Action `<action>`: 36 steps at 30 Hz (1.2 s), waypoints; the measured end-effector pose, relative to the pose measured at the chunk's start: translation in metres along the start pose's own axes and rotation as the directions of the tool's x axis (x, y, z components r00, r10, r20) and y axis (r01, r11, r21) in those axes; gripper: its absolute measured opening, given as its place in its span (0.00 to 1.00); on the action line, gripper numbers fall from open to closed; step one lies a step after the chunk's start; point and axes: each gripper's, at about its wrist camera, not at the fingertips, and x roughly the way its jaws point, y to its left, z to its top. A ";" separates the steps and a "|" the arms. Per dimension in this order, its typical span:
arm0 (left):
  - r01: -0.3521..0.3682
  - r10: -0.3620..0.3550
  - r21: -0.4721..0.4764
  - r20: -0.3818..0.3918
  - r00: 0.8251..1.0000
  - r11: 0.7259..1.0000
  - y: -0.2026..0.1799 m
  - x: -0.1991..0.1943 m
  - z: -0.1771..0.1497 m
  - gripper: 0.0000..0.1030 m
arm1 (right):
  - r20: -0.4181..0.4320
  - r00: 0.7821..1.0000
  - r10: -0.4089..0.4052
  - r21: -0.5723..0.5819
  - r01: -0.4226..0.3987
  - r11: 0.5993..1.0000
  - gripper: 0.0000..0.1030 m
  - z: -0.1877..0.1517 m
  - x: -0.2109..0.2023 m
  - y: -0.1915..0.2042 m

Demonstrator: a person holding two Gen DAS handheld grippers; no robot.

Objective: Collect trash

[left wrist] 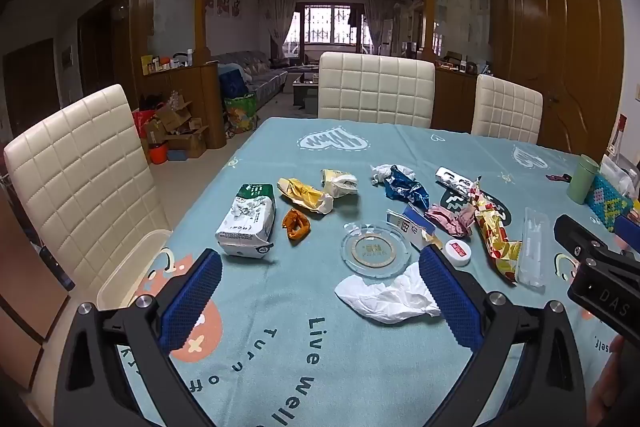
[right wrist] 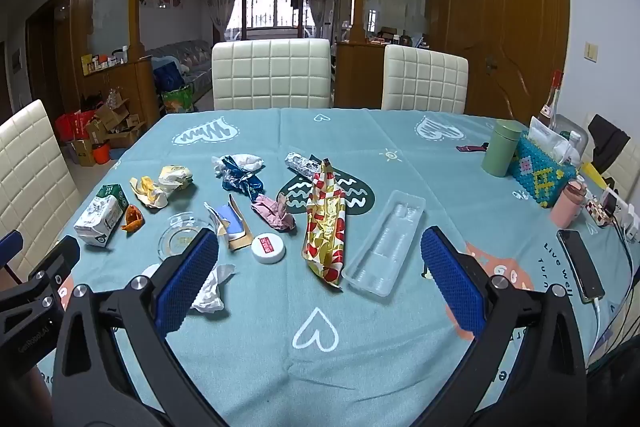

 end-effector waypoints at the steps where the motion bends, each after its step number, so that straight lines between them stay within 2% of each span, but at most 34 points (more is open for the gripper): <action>1: 0.002 -0.002 -0.005 -0.001 1.000 1.000 0.000 0.000 0.000 0.94 | 0.002 1.000 0.000 0.000 0.000 1.000 0.97 0.000 0.000 0.000; 36: 0.004 -0.004 0.000 0.001 1.000 1.000 -0.001 -0.001 -0.001 0.94 | -0.002 1.000 0.000 -0.001 0.000 1.000 0.97 -0.002 -0.001 0.002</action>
